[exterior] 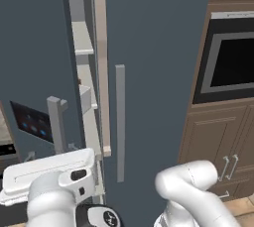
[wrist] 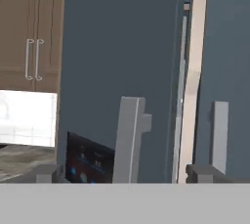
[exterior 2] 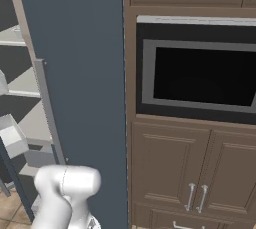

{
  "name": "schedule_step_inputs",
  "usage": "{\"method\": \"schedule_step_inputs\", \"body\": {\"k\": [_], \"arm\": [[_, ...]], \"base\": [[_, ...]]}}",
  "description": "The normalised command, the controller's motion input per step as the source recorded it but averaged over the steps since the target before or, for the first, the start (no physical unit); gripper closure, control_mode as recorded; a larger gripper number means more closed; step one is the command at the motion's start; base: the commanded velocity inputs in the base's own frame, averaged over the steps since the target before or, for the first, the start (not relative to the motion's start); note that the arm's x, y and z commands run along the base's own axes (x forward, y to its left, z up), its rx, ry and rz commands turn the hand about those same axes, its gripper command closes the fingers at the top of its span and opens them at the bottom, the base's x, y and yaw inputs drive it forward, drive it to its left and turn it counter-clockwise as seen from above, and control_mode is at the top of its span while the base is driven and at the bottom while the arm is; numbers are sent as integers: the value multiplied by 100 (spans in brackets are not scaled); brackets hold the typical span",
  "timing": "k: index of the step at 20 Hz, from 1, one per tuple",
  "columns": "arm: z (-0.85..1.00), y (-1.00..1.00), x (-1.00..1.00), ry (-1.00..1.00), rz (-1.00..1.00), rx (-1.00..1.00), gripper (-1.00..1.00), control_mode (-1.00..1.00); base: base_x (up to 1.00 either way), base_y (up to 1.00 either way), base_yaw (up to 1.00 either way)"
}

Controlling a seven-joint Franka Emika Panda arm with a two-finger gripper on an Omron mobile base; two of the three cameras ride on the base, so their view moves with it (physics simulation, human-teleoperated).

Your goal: Open the freezer door, pick up the ice cube tray from the freezer, and place it on the dining counter.

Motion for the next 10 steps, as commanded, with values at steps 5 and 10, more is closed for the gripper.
{"method": "schedule_step_inputs", "body": {"k": [5, 10], "arm": [[50, -100, -21, 0, 21, 12, -100, -100], [39, -100, 0, 0, 32, 17, -100, -100]], "base": [[0, 0, 0], [0, 0, 0]]}}
